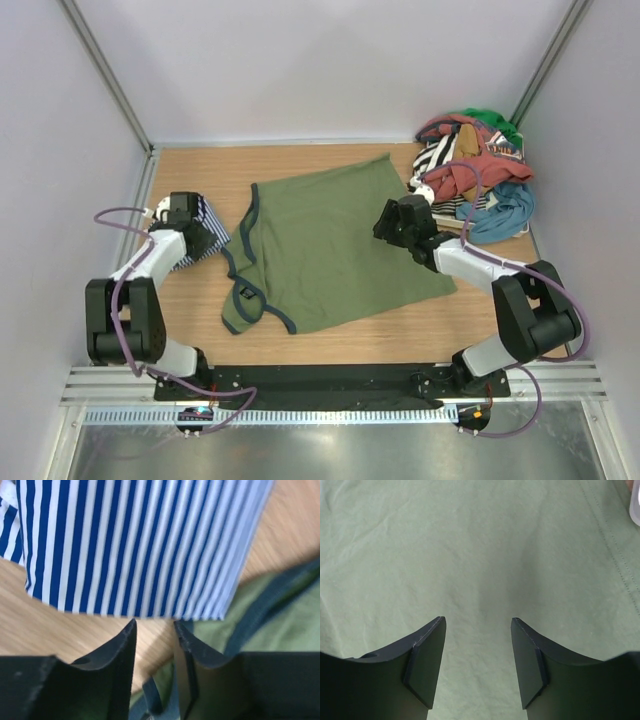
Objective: Fold and stack the tank tops
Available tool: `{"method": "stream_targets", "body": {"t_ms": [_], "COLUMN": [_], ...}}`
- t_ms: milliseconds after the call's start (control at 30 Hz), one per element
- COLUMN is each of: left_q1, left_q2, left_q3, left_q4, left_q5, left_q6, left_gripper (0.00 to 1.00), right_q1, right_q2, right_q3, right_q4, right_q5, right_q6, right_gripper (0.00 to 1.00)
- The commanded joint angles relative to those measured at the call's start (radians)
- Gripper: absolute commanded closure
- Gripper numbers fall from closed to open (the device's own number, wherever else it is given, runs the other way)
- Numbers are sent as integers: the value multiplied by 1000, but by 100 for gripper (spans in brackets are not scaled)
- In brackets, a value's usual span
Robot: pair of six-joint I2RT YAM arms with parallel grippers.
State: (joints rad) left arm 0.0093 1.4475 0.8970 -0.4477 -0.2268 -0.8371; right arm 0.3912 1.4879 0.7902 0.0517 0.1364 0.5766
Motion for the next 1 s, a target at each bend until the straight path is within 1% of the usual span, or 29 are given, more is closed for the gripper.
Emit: {"method": "stream_targets", "body": {"t_ms": [0,33,67,100,167,200,233,267,300,333,367,400,433,467,500,533,567,600,633,667,700,767,800,833,867,900,933,967], "left_q1": [61,70,84,90,107,116,121,130,133,133,132,133,133,138,141,141,135,127,118,98,86,54,44,32,3,-9,-82,-116], "left_q2": [141,171,192,233,269,318,339,370,396,453,480,508,545,597,616,616,572,535,496,405,366,288,215,177,139,54,15,-28], "left_q3": [32,43,51,59,98,121,178,213,255,343,391,446,558,615,663,695,679,642,543,492,408,340,279,246,212,159,137,117], "left_q4": [70,84,95,113,127,127,127,113,103,93,74,55,32,-8,-81,-100,-89,-68,-37,12,21,21,21,21,30,33,33,27], "left_q5": [41,81,90,92,86,87,90,92,80,67,52,49,46,41,49,61,66,61,52,44,32,35,44,75,87,93,71,49], "left_q6": [-20,-22,-23,-26,-33,-33,-34,-34,-36,-37,-37,-33,-22,-16,-11,-8,-7,-8,-8,-5,10,35,47,61,72,84,104,118], "left_gripper": [66,67,69,69,70,70,71,75,76,76,75,75,73,66,62,58,51,48,43,41,39,34,32,30,28,27,22,21], "right_q1": [5,5,3,3,5,5,3,5,3,5,5,5,5,3,3,5,3,5,5,3,5,3,5,3,3,3,3,3], "right_q2": [12,11,12,8,8,11,11,12,15,20,23,25,34,37,40,38,37,37,35,37,38,40,41,41,41,43,43,43], "right_q3": [-23,-31,-37,-45,-49,-54,-55,-58,-60,-60,-62,-63,-62,-59,-59,-62,-63,-63,-62,-62,-62,-62,-63,-63,-63,-65,-65,-66], "right_q4": [99,103,115,119,131,132,138,145,145,148,154,157,158,154,154,155,158,158,158,160,163,163,165,163,165,166,169,168], "right_q5": [65,69,78,84,95,100,104,112,111,111,111,108,106,108,109,106,111,111,108,103,103,98,97,95,92,92,92,91], "right_q6": [14,14,16,17,16,16,14,16,16,17,19,19,17,16,14,16,16,16,16,14,17,17,19,19,19,19,19,17], "right_gripper": [39,39,39,39,39,39,39,39,39,38,38,38,37,36,36,35,34,34,34,34,34,34,34,34,34,34,34,34]}}
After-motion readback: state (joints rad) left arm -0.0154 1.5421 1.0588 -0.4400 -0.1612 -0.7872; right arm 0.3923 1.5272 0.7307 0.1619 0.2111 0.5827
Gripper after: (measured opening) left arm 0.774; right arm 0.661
